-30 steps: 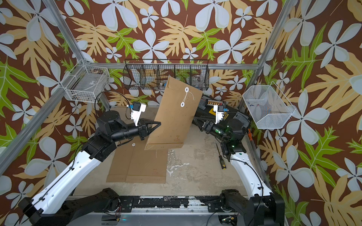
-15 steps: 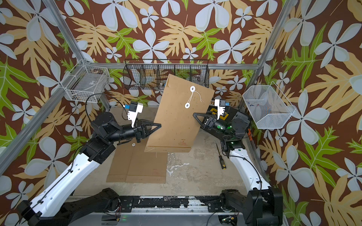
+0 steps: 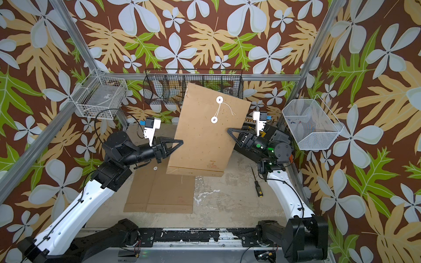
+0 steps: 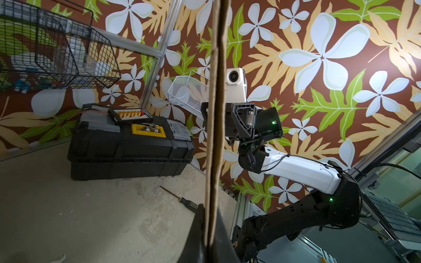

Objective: Open the file bag
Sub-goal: Pick up the file bag from the center of the board.

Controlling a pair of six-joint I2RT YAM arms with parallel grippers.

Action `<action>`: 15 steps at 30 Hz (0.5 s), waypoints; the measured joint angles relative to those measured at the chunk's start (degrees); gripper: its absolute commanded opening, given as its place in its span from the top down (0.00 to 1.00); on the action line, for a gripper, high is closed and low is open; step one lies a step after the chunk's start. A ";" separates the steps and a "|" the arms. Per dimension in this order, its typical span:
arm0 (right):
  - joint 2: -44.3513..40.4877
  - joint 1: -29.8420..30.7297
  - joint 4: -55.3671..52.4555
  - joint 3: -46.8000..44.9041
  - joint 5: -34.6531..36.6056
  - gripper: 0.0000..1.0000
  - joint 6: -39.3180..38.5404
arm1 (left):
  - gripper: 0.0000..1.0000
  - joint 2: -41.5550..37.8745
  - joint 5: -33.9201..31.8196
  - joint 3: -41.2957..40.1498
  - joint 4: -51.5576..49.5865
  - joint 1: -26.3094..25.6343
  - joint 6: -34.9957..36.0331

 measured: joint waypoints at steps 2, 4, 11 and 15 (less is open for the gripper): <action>0.00 -0.17 0.07 0.00 -0.09 0.51 0.28 | 1.00 0.07 -0.11 -0.04 -0.15 0.39 -0.26; 0.00 -0.22 0.46 -0.02 -0.13 0.55 0.46 | 1.00 0.15 -0.20 0.02 -0.33 0.55 -0.26; 0.00 -0.22 0.85 0.07 -0.57 0.80 0.46 | 1.00 0.50 -1.46 0.22 -1.73 1.42 -0.22; -0.31 -0.24 0.76 0.07 -0.79 1.00 0.42 | 0.97 1.18 -1.64 0.46 -1.99 1.62 -0.24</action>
